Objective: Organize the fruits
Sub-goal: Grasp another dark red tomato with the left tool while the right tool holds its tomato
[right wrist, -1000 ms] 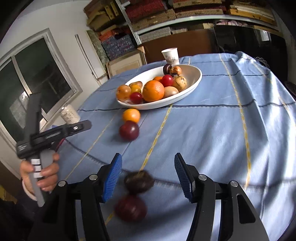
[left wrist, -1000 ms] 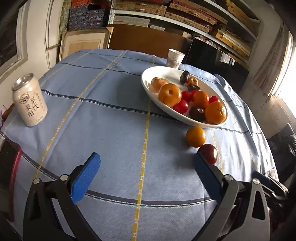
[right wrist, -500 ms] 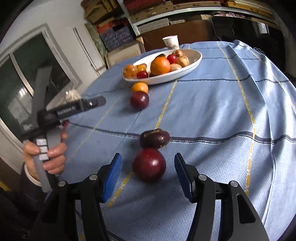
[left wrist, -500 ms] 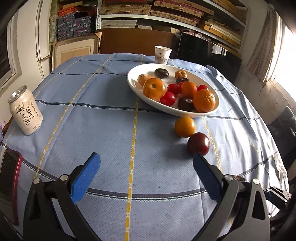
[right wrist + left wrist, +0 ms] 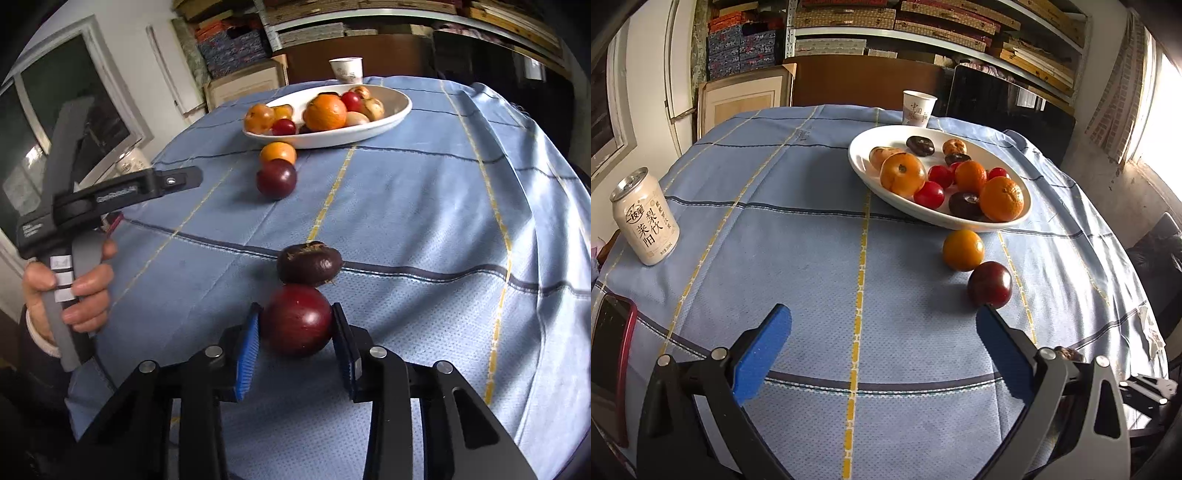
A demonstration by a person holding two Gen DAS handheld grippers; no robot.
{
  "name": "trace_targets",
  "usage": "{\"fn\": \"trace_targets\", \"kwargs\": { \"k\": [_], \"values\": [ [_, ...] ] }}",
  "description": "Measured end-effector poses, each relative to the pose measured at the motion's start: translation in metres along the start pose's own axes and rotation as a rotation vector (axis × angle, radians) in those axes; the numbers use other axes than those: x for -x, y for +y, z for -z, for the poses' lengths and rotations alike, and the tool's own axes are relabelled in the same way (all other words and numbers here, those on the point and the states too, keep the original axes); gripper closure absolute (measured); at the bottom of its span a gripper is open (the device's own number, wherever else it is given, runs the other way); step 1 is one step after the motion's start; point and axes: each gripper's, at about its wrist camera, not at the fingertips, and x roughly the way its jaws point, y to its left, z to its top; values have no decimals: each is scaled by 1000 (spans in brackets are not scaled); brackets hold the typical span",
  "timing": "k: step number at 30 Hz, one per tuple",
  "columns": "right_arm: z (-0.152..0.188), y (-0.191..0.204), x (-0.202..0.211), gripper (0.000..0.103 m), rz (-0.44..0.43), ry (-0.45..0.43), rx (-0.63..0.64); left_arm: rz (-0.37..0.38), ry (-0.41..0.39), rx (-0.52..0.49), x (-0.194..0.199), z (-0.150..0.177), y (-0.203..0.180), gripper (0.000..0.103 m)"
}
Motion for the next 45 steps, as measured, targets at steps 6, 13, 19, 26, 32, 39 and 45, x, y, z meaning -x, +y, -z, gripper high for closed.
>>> {"fn": "trace_targets", "kwargs": {
  "k": [6,13,19,26,32,39,45],
  "values": [
    [-54,-19,51,65,-111,-247,-78,-1,8,-45,-7,2,-11,5],
    [-104,-50,33,65,46,-443,-100,-3,48,-75,-18,5,-28,5],
    [-94,-70,5,65,75,-361,-156,3,76,-64,-31,0,-39,5],
    [-91,-65,2,65,98,-354,-142,-9,72,-117,-40,-4,-62,5],
    [-90,-70,-3,64,64,-309,-179,-11,75,-157,-45,-6,-76,20],
    [-89,-63,-3,64,53,-306,-159,-8,107,-151,-57,-9,-81,30],
    [-90,-63,-3,64,46,-298,-163,0,115,-149,-62,-13,-87,41]
  ]
}}
